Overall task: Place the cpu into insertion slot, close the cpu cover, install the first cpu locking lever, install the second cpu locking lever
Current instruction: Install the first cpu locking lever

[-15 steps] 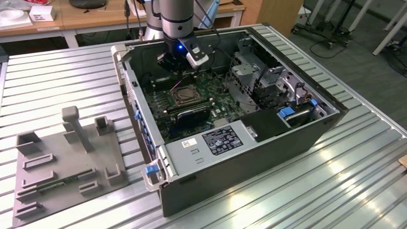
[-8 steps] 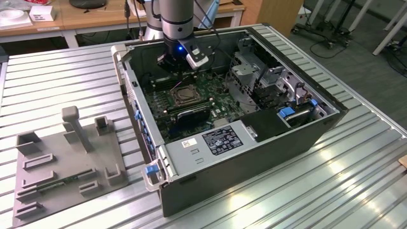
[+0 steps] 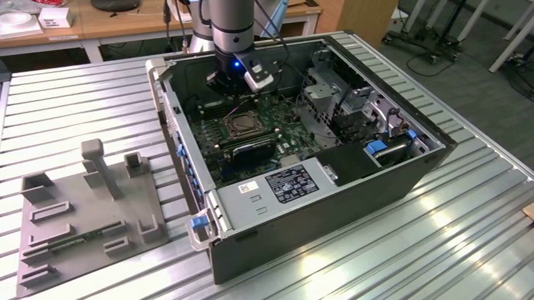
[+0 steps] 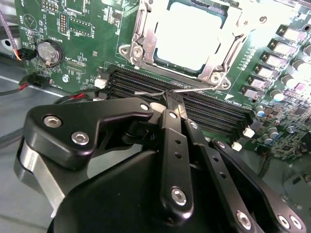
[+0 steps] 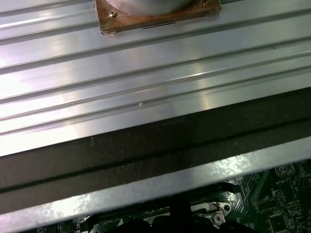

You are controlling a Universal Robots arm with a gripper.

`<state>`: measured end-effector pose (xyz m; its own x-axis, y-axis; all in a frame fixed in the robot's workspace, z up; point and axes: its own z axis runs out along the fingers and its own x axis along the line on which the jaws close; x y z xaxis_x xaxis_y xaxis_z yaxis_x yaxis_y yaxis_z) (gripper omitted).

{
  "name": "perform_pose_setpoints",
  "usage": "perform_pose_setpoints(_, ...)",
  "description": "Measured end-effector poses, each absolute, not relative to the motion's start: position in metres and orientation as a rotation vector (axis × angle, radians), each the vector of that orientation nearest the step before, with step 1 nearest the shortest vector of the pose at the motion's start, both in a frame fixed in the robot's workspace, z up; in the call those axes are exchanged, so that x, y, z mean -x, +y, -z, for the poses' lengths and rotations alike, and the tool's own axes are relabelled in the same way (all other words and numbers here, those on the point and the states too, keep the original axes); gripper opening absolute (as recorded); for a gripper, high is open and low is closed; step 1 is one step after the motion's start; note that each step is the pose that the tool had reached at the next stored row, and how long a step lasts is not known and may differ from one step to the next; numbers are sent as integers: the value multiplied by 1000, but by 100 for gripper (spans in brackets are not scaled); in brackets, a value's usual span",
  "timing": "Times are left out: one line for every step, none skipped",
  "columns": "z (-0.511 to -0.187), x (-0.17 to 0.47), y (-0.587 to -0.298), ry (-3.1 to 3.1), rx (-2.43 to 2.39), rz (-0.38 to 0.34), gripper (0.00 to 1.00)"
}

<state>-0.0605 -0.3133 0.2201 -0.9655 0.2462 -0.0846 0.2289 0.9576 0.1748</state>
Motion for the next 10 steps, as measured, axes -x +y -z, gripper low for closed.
perform_pose_setpoints(-220, 60, -313, 3003, -367, -257, 11)
perform_pose_setpoints(-220, 60, -313, 3003, -368, -273, 11)
perform_pose_setpoints(-220, 60, -313, 3003, -370, -288, 11)
perform_pose_setpoints(-220, 60, -313, 3002, -371, -299, 11)
perform_pose_setpoints(-220, 60, -314, 3002, -372, -303, 11)
perform_pose_setpoints(-220, 61, -314, 3002, -373, -304, 11)
perform_pose_setpoints(-220, 61, -314, 3001, -374, -304, 11)
perform_pose_setpoints(-220, 60, -314, 3001, -374, -304, 11)
perform_pose_setpoints(-220, 60, -314, 3002, -374, -304, 11)
perform_pose_setpoints(-220, 60, -314, 3002, -374, -303, 11)
